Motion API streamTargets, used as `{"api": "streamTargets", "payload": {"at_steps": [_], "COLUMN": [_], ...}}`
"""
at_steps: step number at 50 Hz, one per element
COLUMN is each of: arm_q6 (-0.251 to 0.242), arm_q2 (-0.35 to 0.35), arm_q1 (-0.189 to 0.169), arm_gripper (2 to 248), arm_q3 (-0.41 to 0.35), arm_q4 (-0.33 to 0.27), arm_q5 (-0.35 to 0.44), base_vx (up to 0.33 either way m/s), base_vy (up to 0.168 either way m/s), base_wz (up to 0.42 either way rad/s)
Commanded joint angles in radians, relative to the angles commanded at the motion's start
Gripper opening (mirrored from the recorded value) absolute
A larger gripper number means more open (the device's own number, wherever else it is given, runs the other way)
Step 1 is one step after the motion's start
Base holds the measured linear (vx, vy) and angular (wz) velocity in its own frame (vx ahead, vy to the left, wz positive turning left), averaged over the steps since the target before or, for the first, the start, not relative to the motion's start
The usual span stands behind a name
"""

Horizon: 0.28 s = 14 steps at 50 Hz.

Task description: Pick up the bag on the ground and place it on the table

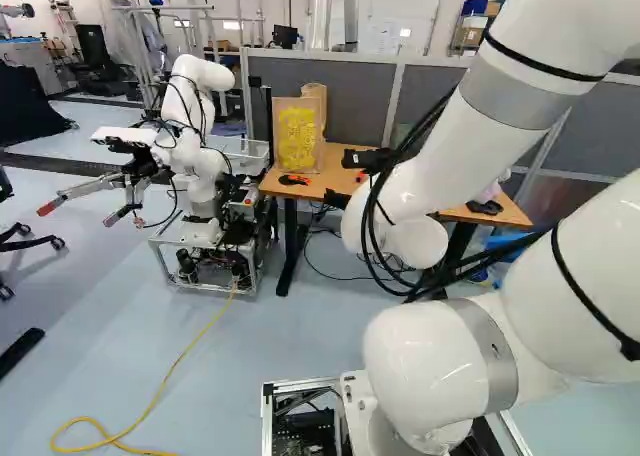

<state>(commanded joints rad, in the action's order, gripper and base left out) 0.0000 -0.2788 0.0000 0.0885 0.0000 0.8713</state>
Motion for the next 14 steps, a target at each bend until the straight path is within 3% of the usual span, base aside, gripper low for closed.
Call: {"api": "streamTargets", "payload": {"at_steps": [14], "arm_q6": [0.000], "arm_q2": [0.000], "arm_q1": [0.000], "arm_gripper": [247], "arm_q3": [-0.001], "arm_q4": [0.000], "arm_q5": [0.001], "base_vx": [0.000], "base_vy": [0.000], "base_wz": [0.000]}}
